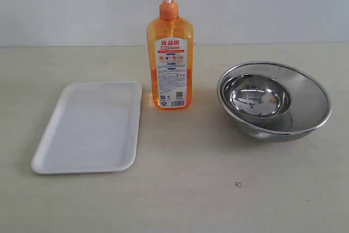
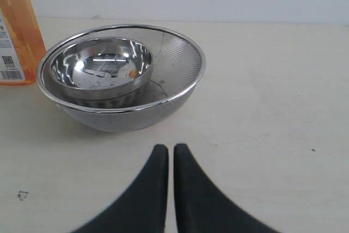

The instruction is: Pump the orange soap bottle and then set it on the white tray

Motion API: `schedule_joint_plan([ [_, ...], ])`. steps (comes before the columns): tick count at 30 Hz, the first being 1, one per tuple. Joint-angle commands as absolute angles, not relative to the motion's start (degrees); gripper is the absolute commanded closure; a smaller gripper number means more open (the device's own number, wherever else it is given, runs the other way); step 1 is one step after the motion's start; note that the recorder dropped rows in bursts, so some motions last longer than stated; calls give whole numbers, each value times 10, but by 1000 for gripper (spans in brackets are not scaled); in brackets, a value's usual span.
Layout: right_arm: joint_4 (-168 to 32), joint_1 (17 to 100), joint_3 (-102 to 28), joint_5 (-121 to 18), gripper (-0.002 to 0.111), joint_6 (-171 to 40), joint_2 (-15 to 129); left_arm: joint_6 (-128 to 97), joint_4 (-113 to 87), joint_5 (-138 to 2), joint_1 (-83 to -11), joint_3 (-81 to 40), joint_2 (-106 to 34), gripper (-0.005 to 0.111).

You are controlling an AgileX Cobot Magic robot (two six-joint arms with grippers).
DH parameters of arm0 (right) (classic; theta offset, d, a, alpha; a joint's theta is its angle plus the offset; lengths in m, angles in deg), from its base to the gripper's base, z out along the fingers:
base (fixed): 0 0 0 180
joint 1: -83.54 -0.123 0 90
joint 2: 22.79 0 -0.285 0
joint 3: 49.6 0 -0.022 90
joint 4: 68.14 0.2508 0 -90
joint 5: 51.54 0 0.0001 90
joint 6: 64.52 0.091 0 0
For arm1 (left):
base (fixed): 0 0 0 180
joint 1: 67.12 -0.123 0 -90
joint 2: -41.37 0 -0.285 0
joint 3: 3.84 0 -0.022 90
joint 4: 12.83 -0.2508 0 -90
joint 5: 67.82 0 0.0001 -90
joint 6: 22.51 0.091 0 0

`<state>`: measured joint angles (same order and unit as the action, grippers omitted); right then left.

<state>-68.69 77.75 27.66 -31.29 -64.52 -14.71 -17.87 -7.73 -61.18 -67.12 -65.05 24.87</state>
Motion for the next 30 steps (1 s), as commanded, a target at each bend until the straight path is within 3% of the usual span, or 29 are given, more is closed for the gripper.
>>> schedule_joint_plan([
  [1,-688,778,276,-315,107,-645,-150,-186,-79,-705,-672,-591,185,102],
  [11,-688,778,276,-315,107,-645,-150,-178,-77,-756,-672,-544,85,102],
  [30,-688,778,276,-315,107,-645,-150,-179,-77,-749,-672,-544,82,102],
])
